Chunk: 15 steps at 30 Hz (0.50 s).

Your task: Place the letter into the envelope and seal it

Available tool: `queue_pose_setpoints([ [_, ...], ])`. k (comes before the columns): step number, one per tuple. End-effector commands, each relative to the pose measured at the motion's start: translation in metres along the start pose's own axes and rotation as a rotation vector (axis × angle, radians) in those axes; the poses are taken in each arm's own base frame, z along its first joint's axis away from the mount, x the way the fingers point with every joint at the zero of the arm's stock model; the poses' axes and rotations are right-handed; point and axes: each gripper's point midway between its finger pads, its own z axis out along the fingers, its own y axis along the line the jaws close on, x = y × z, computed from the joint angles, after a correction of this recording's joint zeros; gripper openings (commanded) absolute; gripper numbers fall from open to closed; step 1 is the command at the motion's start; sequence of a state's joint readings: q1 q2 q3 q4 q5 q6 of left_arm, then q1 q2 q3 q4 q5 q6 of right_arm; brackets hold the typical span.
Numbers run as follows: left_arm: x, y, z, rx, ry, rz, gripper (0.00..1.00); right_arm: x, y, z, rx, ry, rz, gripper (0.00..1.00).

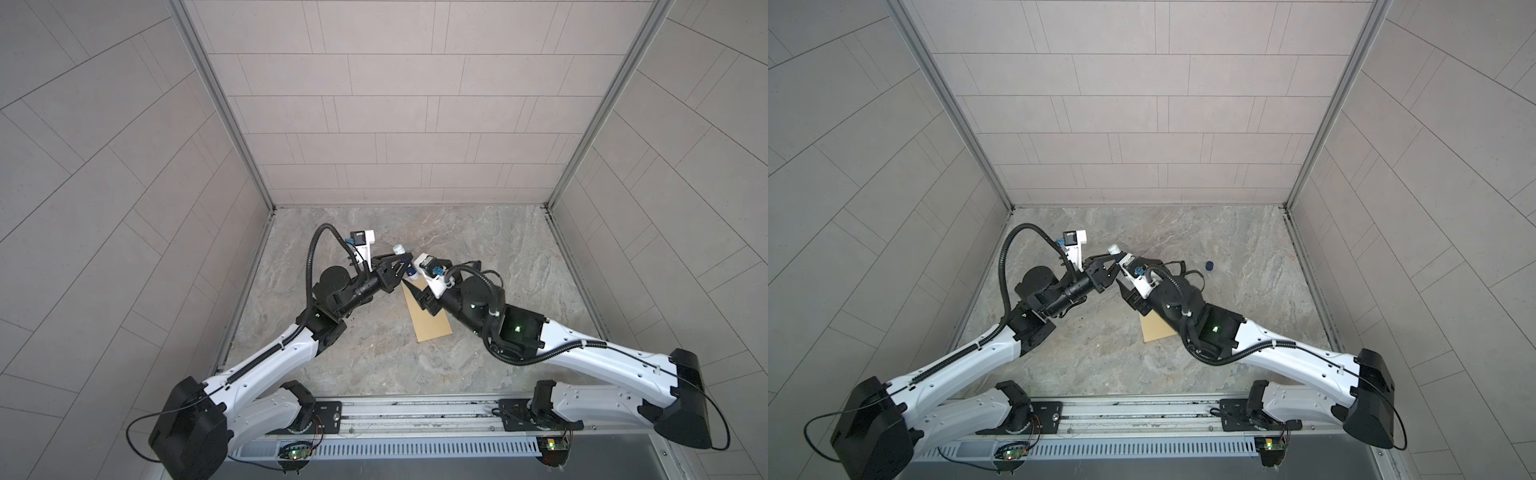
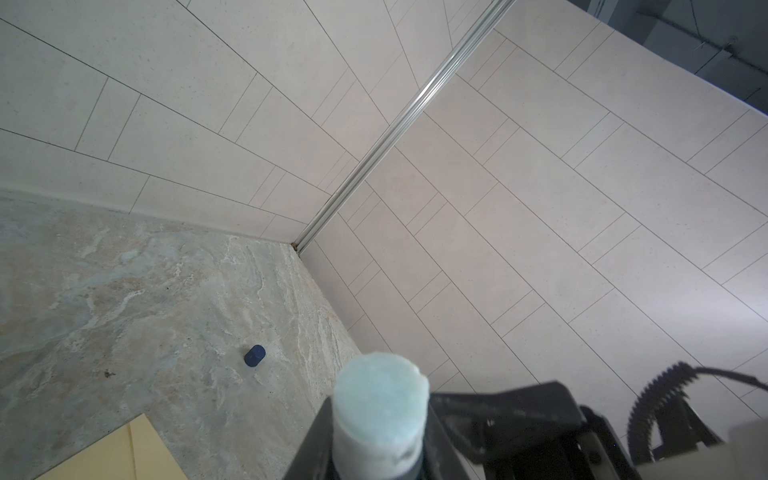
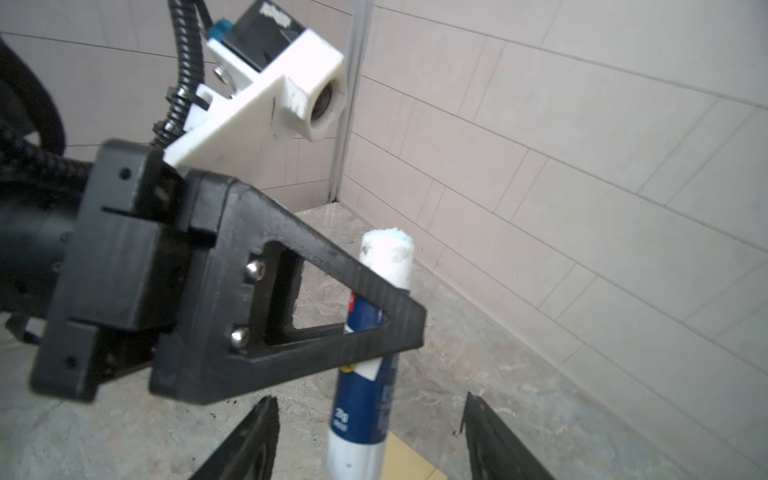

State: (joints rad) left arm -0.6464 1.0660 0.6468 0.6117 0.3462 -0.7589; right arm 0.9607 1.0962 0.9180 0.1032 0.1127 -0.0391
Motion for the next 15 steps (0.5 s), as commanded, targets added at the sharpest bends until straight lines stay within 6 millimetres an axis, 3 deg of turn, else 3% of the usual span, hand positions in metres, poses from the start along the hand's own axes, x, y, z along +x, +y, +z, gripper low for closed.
queue_pose_setpoints([
  [1,-0.017,-0.027,-0.004,0.077,-0.019,0.049,0.00,0.011,0.044,-0.017,-0.378,0.031,0.180,0.76],
  [8,-0.022,-0.039,-0.007,0.126,-0.041,0.050,0.00,0.007,0.033,-0.020,-0.545,-0.070,0.451,0.75],
  [15,-0.027,-0.044,-0.008,0.152,-0.059,0.036,0.00,-0.011,0.024,-0.017,-0.602,-0.179,0.573,0.66],
])
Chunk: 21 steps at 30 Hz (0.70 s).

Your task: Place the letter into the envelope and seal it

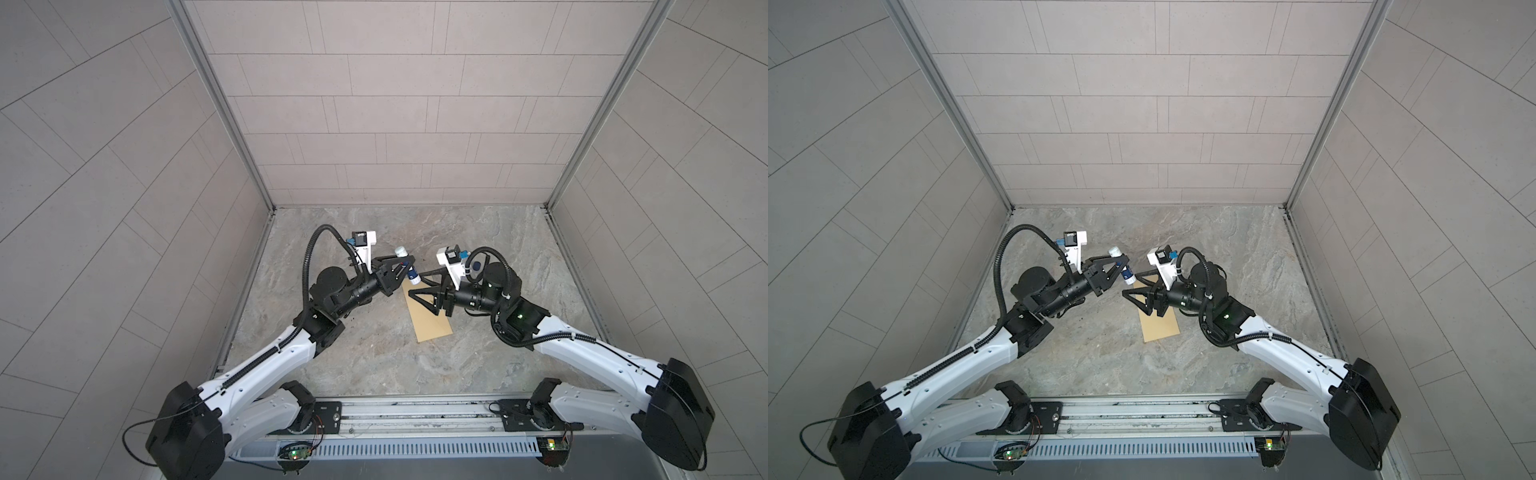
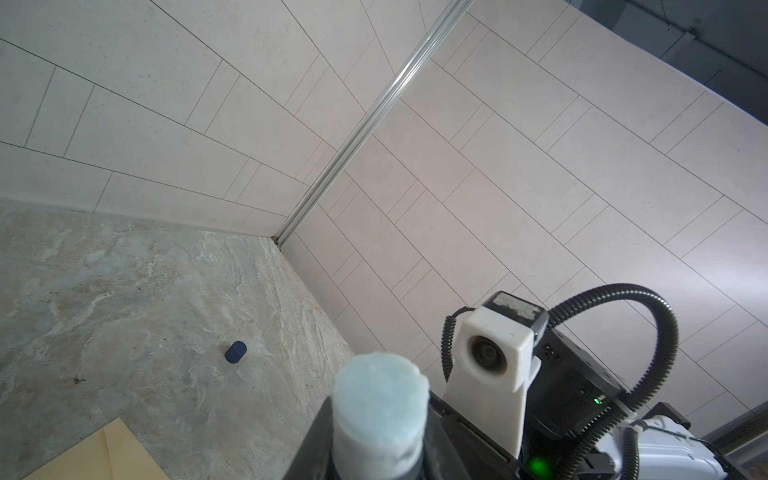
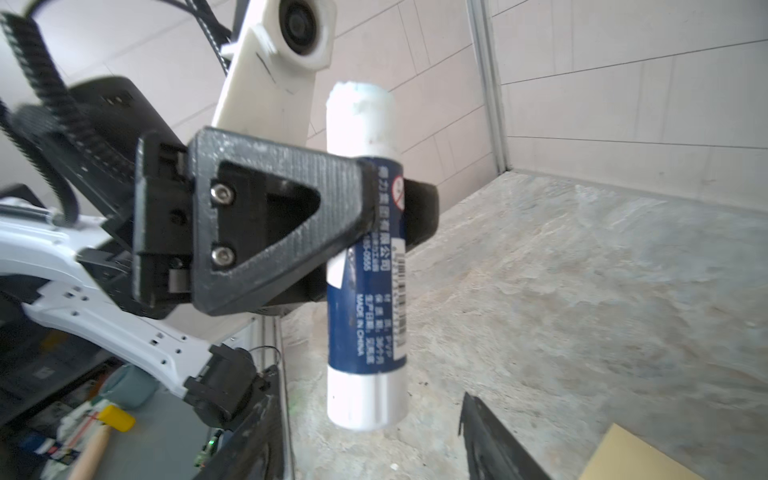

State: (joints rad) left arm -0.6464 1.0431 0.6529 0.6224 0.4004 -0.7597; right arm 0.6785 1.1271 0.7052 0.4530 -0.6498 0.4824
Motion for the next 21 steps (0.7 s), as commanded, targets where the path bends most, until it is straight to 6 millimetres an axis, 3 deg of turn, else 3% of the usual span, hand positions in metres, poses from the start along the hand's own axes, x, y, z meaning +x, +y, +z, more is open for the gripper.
queue_pose_setpoints([
  [1,-0.024,-0.027,-0.003,0.089,-0.071,0.024,0.00,-0.034,0.026,-0.005,-0.139,-0.123,0.031,0.65],
  [12,-0.026,-0.028,-0.003,0.095,-0.078,0.017,0.00,-0.033,0.017,-0.002,-0.138,-0.132,0.074,0.40],
  [21,-0.027,-0.029,-0.002,0.095,-0.082,0.017,0.00,-0.022,0.010,0.000,-0.112,-0.100,0.076,0.37],
])
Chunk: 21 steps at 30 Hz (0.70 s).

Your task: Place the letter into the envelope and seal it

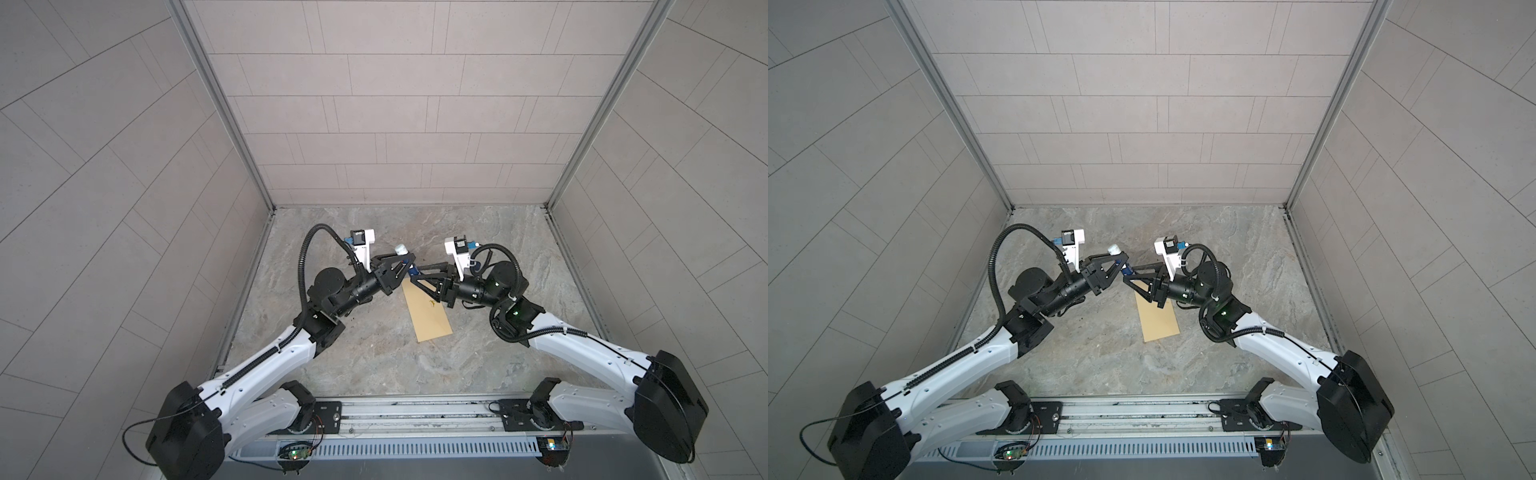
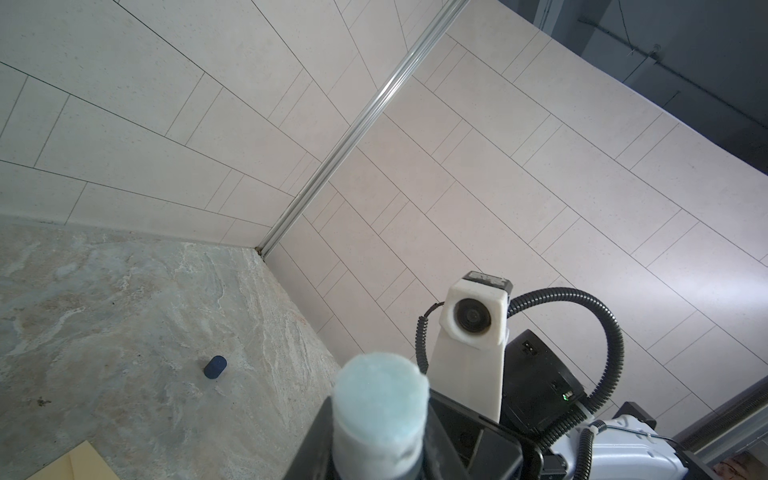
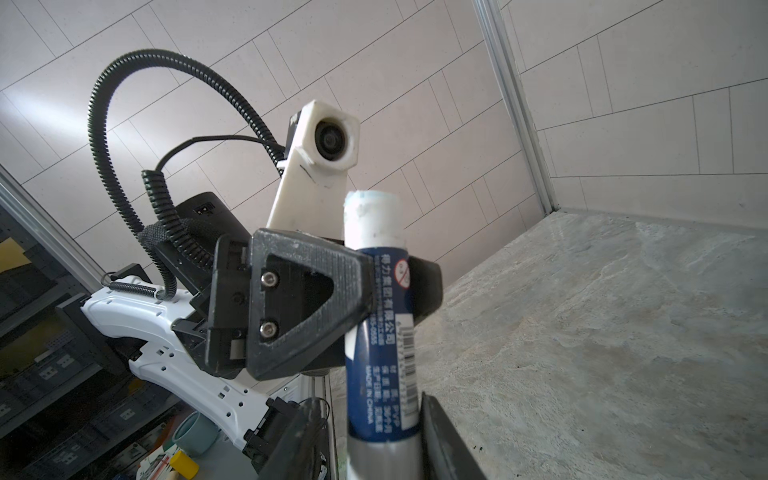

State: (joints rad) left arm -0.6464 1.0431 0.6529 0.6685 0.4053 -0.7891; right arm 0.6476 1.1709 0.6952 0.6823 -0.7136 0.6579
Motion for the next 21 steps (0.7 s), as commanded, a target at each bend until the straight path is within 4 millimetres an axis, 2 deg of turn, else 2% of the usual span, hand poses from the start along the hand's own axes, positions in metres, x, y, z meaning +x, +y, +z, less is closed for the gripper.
queue_pose_setpoints([
  [1,-0.020,-0.021,-0.001,0.062,-0.053,0.032,0.00,0.007,0.001,-0.002,-0.011,0.015,-0.003,0.36],
  [10,-0.021,-0.021,0.000,0.059,-0.055,0.031,0.00,0.012,-0.002,-0.003,0.002,0.033,-0.005,0.33],
  [15,-0.018,-0.019,0.001,0.055,-0.050,0.028,0.00,0.011,-0.001,-0.004,0.003,0.028,-0.007,0.20],
  [21,-0.014,-0.012,0.002,0.040,-0.040,0.024,0.00,0.002,-0.002,-0.006,0.036,0.009,-0.021,0.09],
])
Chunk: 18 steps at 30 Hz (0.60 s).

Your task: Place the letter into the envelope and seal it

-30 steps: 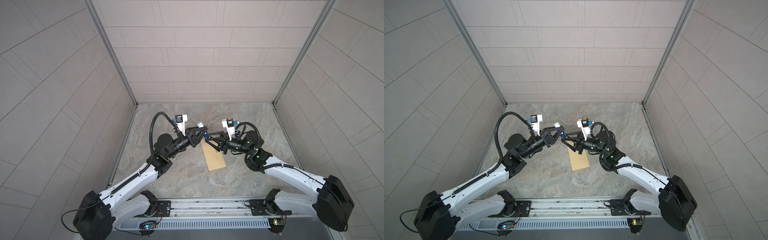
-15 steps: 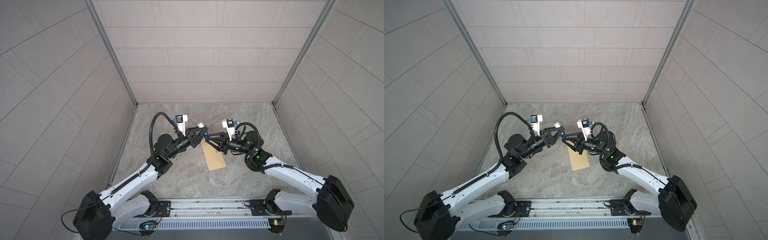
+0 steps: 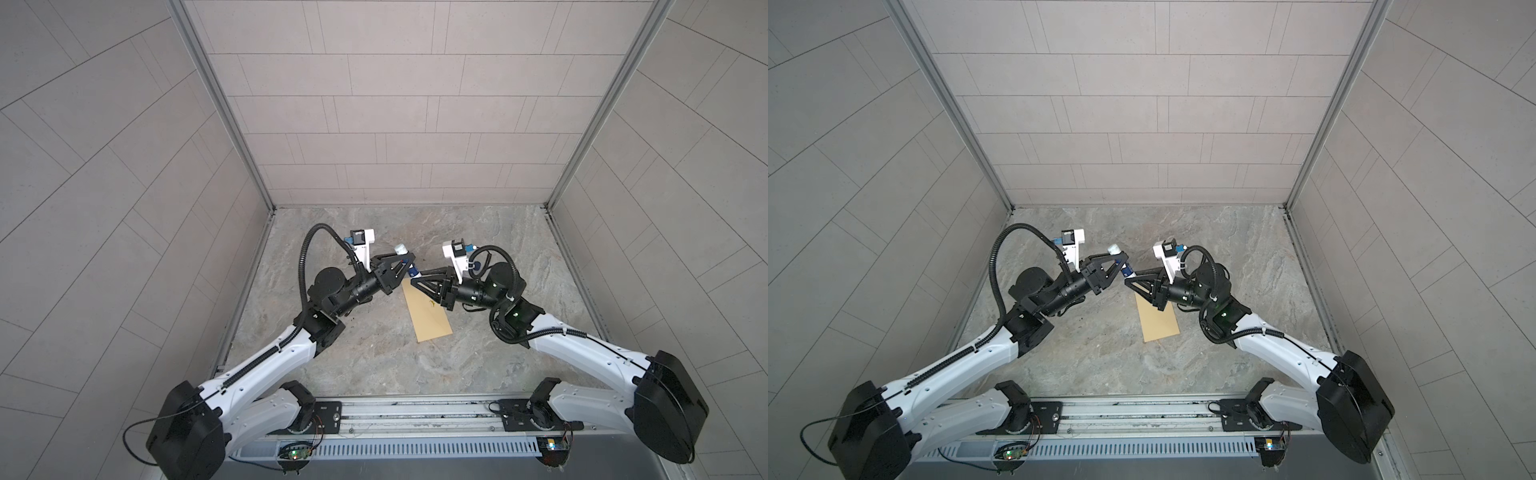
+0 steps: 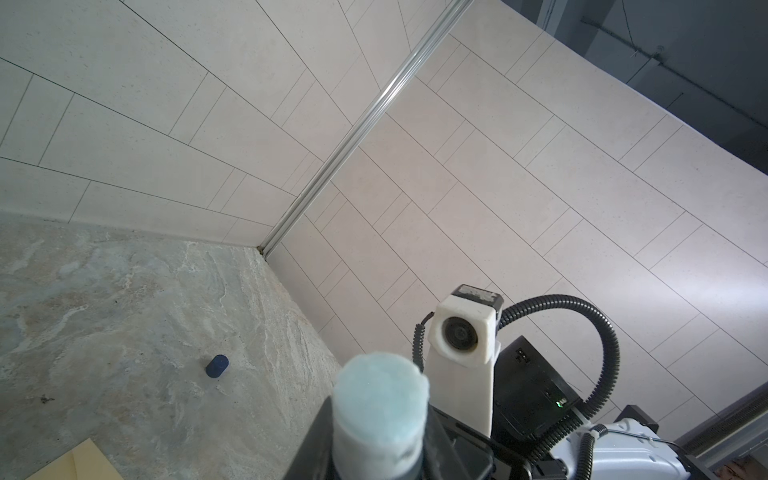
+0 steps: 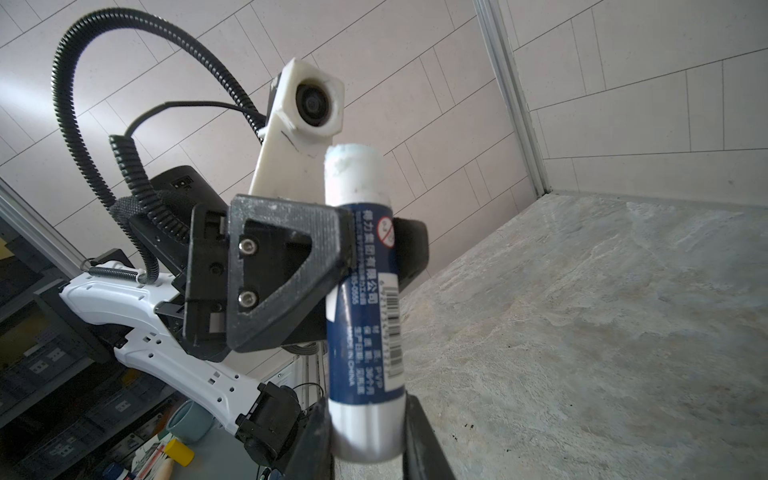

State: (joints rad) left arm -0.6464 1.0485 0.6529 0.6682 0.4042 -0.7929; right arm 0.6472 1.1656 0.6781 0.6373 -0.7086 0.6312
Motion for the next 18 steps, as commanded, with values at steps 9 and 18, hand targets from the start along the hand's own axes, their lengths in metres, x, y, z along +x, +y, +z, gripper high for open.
queue_pose_setpoints([
  [9,-0.005,0.004,0.006,-0.008,-0.026,0.021,0.00,-0.022,-0.021,-0.022,0.556,0.036,-0.396,0.00],
  [18,-0.001,0.014,0.008,-0.044,-0.015,0.015,0.00,-0.027,-0.003,-0.010,1.030,0.126,-0.952,0.00],
])
